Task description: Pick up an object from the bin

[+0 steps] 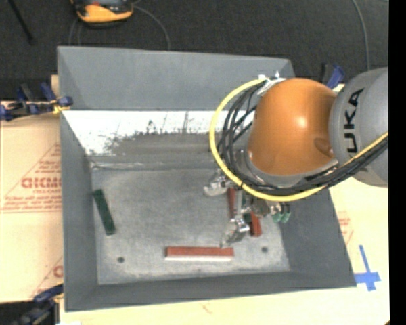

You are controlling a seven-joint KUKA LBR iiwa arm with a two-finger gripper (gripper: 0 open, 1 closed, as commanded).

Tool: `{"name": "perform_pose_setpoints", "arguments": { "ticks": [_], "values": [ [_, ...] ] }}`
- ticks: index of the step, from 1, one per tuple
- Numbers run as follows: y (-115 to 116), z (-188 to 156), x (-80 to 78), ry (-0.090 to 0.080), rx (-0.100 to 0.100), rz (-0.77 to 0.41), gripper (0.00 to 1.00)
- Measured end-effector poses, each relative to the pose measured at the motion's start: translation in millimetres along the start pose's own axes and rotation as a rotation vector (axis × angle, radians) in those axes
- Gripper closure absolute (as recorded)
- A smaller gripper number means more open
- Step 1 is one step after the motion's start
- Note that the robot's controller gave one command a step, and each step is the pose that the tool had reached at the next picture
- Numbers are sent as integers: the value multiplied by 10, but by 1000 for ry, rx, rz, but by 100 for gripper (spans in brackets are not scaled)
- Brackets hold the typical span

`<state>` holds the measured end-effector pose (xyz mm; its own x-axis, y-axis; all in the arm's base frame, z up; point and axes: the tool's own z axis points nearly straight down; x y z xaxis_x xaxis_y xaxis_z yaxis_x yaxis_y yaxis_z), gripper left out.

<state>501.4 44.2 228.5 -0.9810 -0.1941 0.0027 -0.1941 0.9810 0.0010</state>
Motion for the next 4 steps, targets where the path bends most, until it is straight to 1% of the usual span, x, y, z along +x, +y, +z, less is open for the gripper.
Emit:
{"name": "perform_pose_setpoints", "arguments": {
  "ticks": [1,2,3,4],
  "values": [
    [-9,226,3,-18,4,-76,0],
    [40,852,4,-11,1,-103,0],
    [82,1505,-94,3,1,-72,100],
    [82,1505,-94,3,1,-72,100]
  ]
}}
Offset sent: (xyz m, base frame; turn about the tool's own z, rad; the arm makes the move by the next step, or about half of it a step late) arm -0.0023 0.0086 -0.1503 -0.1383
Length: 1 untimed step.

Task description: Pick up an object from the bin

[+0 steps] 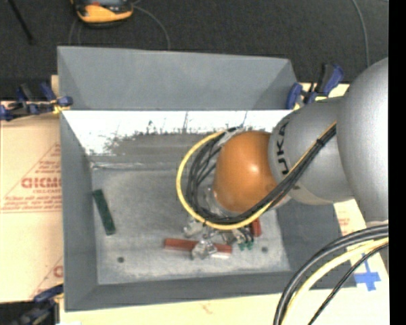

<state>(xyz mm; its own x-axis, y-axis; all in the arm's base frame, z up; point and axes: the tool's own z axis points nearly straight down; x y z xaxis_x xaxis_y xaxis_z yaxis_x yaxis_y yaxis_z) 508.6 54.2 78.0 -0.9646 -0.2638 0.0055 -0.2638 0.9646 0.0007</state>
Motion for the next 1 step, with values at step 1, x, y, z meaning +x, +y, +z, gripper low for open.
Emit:
{"name": "perform_pose_setpoints", "arguments": {
  "ticks": [1],
  "values": [
    [6,-22,10,5,0,0,100]
  ]
}}
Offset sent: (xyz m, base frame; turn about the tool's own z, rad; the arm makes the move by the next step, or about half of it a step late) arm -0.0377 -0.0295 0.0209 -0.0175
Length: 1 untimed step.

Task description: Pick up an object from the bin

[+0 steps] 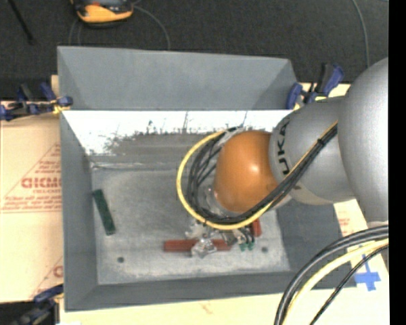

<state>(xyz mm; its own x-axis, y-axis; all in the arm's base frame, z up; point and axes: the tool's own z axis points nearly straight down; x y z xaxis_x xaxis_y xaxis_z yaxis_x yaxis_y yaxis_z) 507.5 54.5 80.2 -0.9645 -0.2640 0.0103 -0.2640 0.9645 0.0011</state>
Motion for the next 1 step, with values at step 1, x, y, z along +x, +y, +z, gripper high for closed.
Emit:
{"name": "perform_pose_setpoints", "arguments": {
  "ticks": [1],
  "values": [
    [-140,-288,316,-21,3,-14,100]
  ]
}}
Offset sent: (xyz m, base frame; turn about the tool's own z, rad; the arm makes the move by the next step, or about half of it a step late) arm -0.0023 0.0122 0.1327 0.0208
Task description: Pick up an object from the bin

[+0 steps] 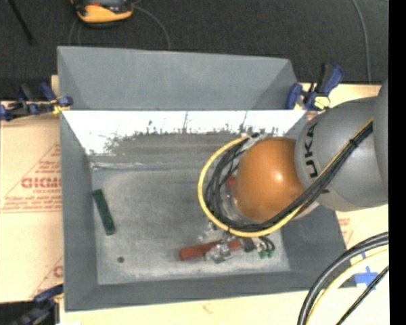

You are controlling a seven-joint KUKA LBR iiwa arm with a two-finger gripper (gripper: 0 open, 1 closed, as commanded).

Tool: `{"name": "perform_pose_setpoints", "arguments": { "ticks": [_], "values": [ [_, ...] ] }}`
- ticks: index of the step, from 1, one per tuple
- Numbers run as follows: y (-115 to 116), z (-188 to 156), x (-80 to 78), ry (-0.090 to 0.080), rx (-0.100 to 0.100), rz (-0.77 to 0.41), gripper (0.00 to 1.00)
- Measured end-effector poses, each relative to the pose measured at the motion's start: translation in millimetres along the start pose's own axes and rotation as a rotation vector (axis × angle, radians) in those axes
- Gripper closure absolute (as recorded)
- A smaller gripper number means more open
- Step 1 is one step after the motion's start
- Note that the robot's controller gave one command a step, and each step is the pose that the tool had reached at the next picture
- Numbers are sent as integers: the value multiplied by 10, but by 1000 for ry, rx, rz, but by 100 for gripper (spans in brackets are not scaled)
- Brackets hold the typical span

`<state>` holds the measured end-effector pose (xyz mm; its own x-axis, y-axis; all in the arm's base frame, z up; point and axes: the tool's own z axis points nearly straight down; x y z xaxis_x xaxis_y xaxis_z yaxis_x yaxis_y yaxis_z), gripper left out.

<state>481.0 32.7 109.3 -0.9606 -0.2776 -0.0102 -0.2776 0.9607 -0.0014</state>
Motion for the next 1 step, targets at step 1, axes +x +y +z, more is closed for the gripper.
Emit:
{"name": "perform_pose_setpoints", "arguments": {
  "ticks": [1],
  "values": [
    [252,-1036,-345,7,-1,35,100]
  ]
}}
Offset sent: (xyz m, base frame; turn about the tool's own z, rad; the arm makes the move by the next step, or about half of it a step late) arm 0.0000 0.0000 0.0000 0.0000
